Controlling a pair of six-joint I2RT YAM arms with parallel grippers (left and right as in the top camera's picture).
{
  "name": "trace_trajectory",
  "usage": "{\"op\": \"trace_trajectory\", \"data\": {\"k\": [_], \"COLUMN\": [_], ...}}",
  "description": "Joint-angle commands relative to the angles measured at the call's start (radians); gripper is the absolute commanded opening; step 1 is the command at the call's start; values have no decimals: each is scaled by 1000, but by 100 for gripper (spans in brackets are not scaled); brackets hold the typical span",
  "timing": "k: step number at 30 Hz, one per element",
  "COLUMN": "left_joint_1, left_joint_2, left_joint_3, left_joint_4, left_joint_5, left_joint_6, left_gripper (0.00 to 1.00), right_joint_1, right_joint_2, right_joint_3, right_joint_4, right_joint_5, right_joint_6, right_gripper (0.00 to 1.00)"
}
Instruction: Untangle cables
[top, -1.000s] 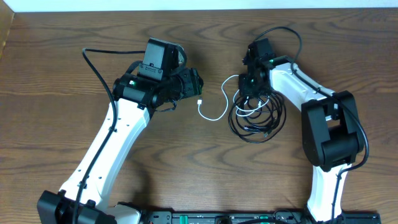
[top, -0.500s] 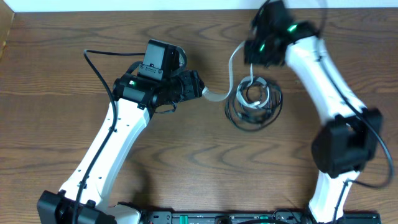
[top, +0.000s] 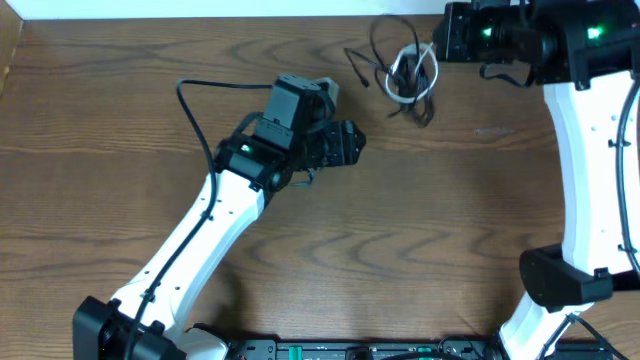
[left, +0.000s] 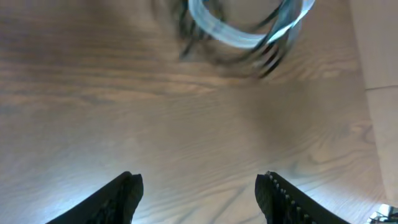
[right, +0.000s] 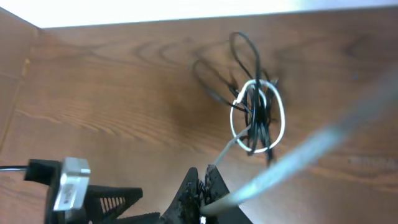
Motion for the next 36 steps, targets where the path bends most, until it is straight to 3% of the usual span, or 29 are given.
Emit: {"op": "trace_trajectory", "data": {"k": [1,18,28,36], "left_joint_1": [-3,-80,-149,-173], "left_joint_2": [0,160,181,219], "left_joint_3": [-24,-103,-104,-108], "left_joint_4": [58,305,460,491], "left_joint_5": [6,196,176,67], "left_joint_6": [-25,-54,0,128], "left_gripper": [63,63,64,64], "right_joint_1": [5,5,5,5], "right_joint_2": [1,-67,-68,-68], "right_joint_3": [2,2,2,2], "right_joint_4": [-4,26,18,11], "right_joint_5": [-6,-8,-21,-31], "right_joint_6": [-2,2,1,1], "right_gripper": [1,1,1,1]}}
